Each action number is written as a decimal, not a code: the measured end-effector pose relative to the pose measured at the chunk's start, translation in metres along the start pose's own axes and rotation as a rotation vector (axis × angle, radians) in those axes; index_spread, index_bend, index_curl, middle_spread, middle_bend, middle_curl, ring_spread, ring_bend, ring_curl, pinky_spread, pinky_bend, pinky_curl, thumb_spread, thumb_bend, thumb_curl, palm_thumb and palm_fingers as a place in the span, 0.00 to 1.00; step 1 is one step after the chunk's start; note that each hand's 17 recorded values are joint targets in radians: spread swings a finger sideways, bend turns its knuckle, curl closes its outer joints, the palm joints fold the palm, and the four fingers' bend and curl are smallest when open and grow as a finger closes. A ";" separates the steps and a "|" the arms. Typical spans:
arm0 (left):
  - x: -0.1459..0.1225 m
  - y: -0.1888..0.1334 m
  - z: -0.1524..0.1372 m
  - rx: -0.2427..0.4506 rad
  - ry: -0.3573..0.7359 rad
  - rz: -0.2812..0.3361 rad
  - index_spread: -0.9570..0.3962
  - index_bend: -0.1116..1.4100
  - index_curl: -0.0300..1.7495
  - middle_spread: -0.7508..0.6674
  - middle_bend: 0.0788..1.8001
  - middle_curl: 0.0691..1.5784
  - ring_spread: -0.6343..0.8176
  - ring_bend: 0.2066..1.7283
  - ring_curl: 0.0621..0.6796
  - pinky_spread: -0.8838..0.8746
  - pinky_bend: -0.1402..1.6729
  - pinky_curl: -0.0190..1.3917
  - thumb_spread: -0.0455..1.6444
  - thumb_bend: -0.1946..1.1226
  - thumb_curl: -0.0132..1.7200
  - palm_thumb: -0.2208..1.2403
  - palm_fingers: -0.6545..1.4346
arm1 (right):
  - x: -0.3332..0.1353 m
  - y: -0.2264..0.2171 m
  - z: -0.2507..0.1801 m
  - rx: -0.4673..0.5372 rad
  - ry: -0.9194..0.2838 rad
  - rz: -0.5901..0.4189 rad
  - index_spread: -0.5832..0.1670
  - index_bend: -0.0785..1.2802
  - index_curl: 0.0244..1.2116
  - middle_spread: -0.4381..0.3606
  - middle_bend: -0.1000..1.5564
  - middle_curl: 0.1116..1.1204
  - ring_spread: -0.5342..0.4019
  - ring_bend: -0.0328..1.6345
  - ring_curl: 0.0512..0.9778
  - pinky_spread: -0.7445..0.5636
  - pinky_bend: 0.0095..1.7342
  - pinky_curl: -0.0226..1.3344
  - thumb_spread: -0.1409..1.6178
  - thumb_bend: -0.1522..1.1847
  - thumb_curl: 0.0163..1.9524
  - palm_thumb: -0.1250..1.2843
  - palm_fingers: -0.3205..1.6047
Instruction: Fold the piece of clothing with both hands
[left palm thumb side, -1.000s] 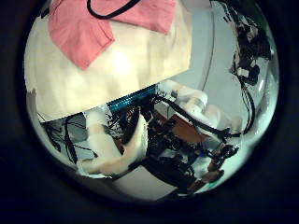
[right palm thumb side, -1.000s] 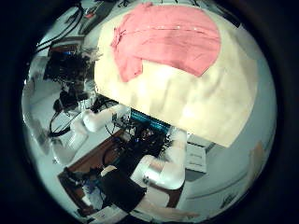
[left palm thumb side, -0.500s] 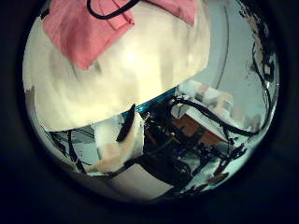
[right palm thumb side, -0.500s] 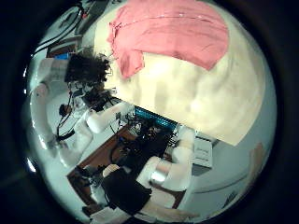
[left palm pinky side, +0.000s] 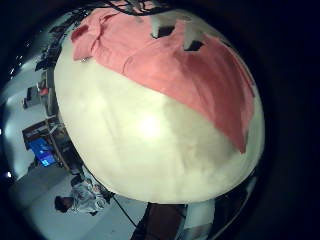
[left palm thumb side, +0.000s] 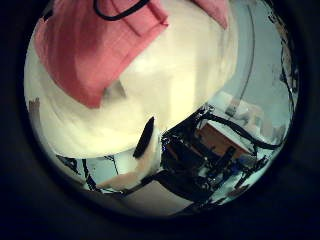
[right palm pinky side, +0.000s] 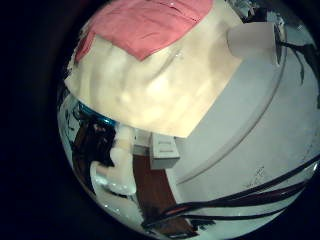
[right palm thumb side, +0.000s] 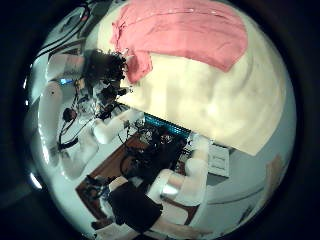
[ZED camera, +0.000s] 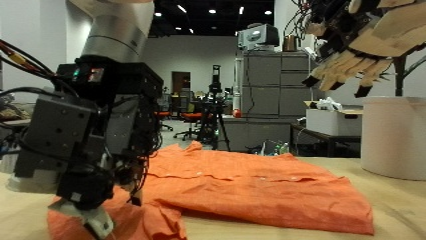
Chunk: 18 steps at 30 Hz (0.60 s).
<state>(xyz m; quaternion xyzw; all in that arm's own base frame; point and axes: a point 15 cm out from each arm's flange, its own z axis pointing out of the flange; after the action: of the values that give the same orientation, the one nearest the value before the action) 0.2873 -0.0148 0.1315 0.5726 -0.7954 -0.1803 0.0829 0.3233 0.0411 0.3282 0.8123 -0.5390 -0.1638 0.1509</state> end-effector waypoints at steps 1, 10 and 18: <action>0.000 -0.001 0.004 -0.006 -0.017 -0.001 0.85 0.16 0.16 0.77 0.06 0.13 0.79 0.16 0.28 0.77 0.24 0.25 0.64 0.12 0.17 0.36 0.28 | 0.000 -0.001 0.001 -0.005 -0.001 -0.003 0.42 0.18 0.24 0.65 0.17 0.21 0.78 0.14 0.22 0.77 0.15 0.26 0.80 0.10 0.10 0.13 0.22; 0.007 0.002 0.019 -0.042 -0.096 -0.006 0.75 0.19 0.17 0.54 0.28 0.22 0.52 0.24 0.30 0.60 0.19 0.22 0.60 0.14 0.19 0.40 0.58 | 0.001 -0.002 0.003 -0.009 -0.003 -0.005 0.42 0.18 0.24 0.65 0.17 0.21 0.78 0.14 0.22 0.77 0.14 0.25 0.81 0.11 0.09 0.12 0.22; 0.014 0.011 0.006 -0.060 -0.110 0.025 0.54 0.23 0.20 0.31 0.42 0.35 0.15 0.49 0.55 0.24 0.43 0.32 0.61 0.20 0.24 0.64 0.87 | 0.002 -0.005 0.008 -0.026 -0.006 -0.005 0.42 0.18 0.24 0.65 0.18 0.21 0.77 0.14 0.22 0.77 0.14 0.25 0.82 0.11 0.09 0.12 0.23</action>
<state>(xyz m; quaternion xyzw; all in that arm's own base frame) 0.2715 -0.0239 0.1293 0.5489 -0.8002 -0.2343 0.0584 0.3254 0.0405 0.3189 0.8111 -0.5352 -0.1739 0.1595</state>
